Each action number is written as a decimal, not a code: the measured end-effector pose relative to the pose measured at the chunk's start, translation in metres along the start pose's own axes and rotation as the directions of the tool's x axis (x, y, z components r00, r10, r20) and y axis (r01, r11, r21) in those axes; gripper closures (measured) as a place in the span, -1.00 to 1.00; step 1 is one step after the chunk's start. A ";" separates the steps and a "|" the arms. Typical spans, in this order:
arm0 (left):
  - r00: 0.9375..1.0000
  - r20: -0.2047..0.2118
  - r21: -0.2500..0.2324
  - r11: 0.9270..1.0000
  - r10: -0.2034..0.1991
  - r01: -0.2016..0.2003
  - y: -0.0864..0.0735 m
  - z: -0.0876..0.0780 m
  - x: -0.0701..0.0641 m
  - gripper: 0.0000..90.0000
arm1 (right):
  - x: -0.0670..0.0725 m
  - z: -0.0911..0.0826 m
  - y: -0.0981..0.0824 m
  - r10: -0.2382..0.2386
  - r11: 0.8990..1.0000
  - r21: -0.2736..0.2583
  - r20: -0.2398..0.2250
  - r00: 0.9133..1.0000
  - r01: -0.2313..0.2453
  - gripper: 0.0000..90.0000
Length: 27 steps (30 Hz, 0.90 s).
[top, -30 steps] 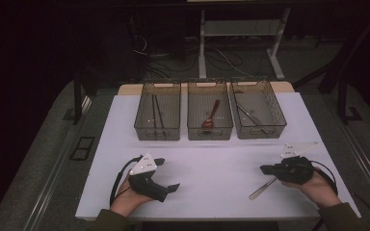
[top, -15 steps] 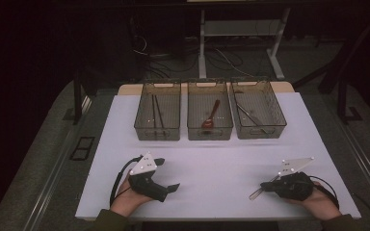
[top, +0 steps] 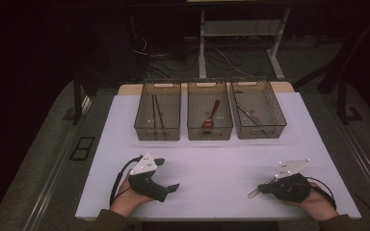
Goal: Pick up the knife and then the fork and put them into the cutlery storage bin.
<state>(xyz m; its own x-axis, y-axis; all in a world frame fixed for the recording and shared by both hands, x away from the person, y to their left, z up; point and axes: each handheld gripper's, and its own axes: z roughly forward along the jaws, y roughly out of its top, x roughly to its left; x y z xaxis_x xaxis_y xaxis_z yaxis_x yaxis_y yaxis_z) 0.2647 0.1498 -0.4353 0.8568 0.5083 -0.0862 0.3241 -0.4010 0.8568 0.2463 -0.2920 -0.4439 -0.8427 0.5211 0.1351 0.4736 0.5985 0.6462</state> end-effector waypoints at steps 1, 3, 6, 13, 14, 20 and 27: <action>1.000 0.000 0.002 1.000 -0.001 0.001 0.000 0.000 0.000 -1.00 | -0.001 0.001 0.001 0.002 1.000 -0.004 0.001 1.000 -0.002 0.98; 1.000 -0.001 0.002 1.000 -0.003 0.003 0.000 0.001 0.000 -1.00 | -0.002 0.004 0.004 0.005 1.000 -0.012 0.012 1.000 -0.005 0.98; 1.000 0.000 0.002 1.000 -0.001 0.001 0.000 0.001 -0.001 -1.00 | -0.005 0.010 0.011 0.003 1.000 -0.017 0.026 1.000 -0.003 0.98; 1.000 -0.001 0.002 1.000 0.000 0.000 0.000 0.000 0.000 -1.00 | -0.013 0.023 0.025 0.011 0.999 -0.041 0.066 0.998 -0.008 0.98; 1.000 -0.001 0.002 1.000 -0.001 0.001 0.000 0.000 -0.001 -1.00 | -0.014 0.025 0.027 0.019 0.999 -0.044 0.070 0.997 -0.016 0.98; 1.000 -0.002 0.004 1.000 0.000 0.000 0.000 0.000 0.000 -1.00 | -0.022 0.035 0.040 0.023 0.999 -0.048 0.096 0.995 -0.018 0.98; 1.000 0.001 0.005 1.000 0.002 -0.002 0.000 0.000 0.000 -1.00 | -0.028 0.043 0.052 0.022 0.999 -0.033 0.119 0.993 -0.018 0.97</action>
<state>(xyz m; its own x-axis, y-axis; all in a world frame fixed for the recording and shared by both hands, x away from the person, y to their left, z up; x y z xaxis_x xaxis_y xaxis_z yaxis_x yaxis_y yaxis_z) 0.2644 0.1493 -0.4354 0.8577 0.5070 -0.0853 0.3248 -0.4057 0.8544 0.3058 -0.2495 -0.4471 -0.7958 0.6027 0.0590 0.4802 0.5687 0.6678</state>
